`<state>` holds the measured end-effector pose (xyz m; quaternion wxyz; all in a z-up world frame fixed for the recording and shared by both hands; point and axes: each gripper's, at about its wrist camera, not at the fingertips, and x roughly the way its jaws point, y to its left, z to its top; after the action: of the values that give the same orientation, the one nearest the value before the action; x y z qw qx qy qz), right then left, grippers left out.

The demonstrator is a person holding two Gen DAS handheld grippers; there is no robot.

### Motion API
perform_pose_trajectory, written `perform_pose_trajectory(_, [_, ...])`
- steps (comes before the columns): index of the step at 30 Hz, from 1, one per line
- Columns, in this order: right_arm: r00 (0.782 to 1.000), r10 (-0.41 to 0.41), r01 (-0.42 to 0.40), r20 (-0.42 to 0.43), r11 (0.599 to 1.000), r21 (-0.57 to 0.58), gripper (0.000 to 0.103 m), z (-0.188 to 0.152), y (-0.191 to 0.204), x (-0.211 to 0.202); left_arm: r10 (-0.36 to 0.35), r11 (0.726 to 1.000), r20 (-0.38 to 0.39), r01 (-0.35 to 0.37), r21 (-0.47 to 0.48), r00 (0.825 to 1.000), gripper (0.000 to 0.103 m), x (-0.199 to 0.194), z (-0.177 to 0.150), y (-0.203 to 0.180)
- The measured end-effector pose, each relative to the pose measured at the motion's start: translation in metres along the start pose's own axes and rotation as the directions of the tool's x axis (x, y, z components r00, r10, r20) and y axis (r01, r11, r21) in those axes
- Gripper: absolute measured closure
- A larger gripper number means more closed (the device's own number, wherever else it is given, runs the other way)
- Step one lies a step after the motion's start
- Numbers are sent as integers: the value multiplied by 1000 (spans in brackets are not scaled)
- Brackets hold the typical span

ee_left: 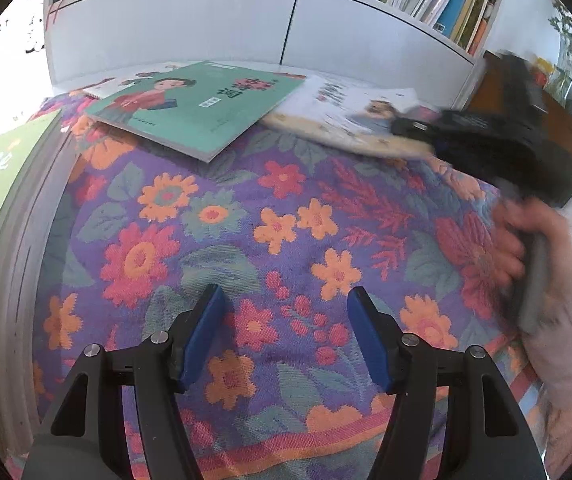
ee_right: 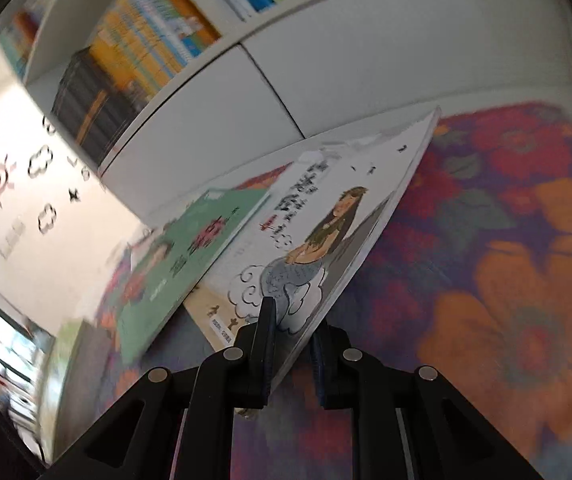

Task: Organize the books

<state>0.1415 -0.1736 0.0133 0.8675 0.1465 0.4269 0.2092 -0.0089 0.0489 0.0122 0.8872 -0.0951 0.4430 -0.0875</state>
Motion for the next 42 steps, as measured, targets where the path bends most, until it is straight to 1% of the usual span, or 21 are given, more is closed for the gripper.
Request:
perform_pose_trajectory(4, [1000,24,-25,-17,1000,-5,88,-19,1,-45,-1,1000,1,1,-12,1000,41,-3,-1,3])
perform_pose_trajectory(7, [999,22,-25,-41,998,-60,88,-40,11,-81,0,1000,-7,0,-22,1000,41,-9,-4,7])
perform_pose_trajectory(12, [990,90,-102,-112,989,-103,88,-79,22,-122,15,998,-35,-17,-54,999,41,-16,-8,8])
perform_pose_trajectory(16, [972,154,-173,-178,980,-95,88,-104,17,-143,32,999,-56,-34,-28,998,41,-22,-14,2])
perform_pose_trajectory(18, [972,143,-161,-186,983,-87,88,-106,9,-143,44,999,-61,-45,-3,997,41,-21,-12,-5])
perform_pose_trajectory(20, [978,100,-117,-186,990,-83,88,-107,-5,-142,53,998,-58,-53,15,997,41,-20,-8,-12])
perform_pose_trajectory(21, [979,91,-105,-183,992,-71,87,-107,-13,-140,52,998,-60,-50,28,997,41,-17,-3,-16])
perform_pose_trajectory(23, [976,72,-81,-204,996,-39,85,-105,-26,-133,46,998,-70,-43,41,997,41,-9,4,-23])
perform_pose_trajectory(24, [976,59,-64,-208,998,-22,82,-107,-33,-133,32,998,-82,-28,49,996,42,-4,7,-27])
perform_pose_trajectory(25, [976,45,-44,-215,999,9,81,-107,-42,-131,13,999,-95,-8,52,995,42,-1,9,-31])
perform_pose_trajectory(27, [975,54,-45,-214,998,49,79,-109,-57,-133,-50,998,-133,55,40,990,42,8,10,-42])
perform_pose_trajectory(28, [975,73,-59,-210,996,73,79,-109,-65,-132,-75,996,-145,81,39,987,42,11,10,-48])
perform_pose_trajectory(30, [970,122,-101,-212,989,109,79,-106,-78,-132,-87,993,-140,97,66,986,42,15,10,-61])
perform_pose_trajectory(31, [963,155,-128,-220,983,132,79,-103,-84,-129,-96,992,-146,107,70,985,42,17,11,-65])
perform_pose_trajectory(33, [955,183,-152,-232,978,145,79,-97,-85,-122,-100,992,-142,110,63,985,42,22,14,-68])
perform_pose_trajectory(35, [948,212,-178,-238,971,157,78,-91,-90,-114,-122,991,-142,130,45,982,41,25,17,-68])
perform_pose_trajectory(38, [936,260,-218,-237,957,191,79,-82,-94,-101,-199,980,-145,197,-28,969,42,29,25,-57])
perform_pose_trajectory(39, [934,268,-225,-237,955,193,79,-82,-93,-99,-233,972,-144,227,-56,962,42,31,27,-52])
perform_pose_trajectory(42, [928,288,-245,-237,950,196,79,-77,-94,-94,-299,953,-140,287,-100,944,42,36,31,-48])
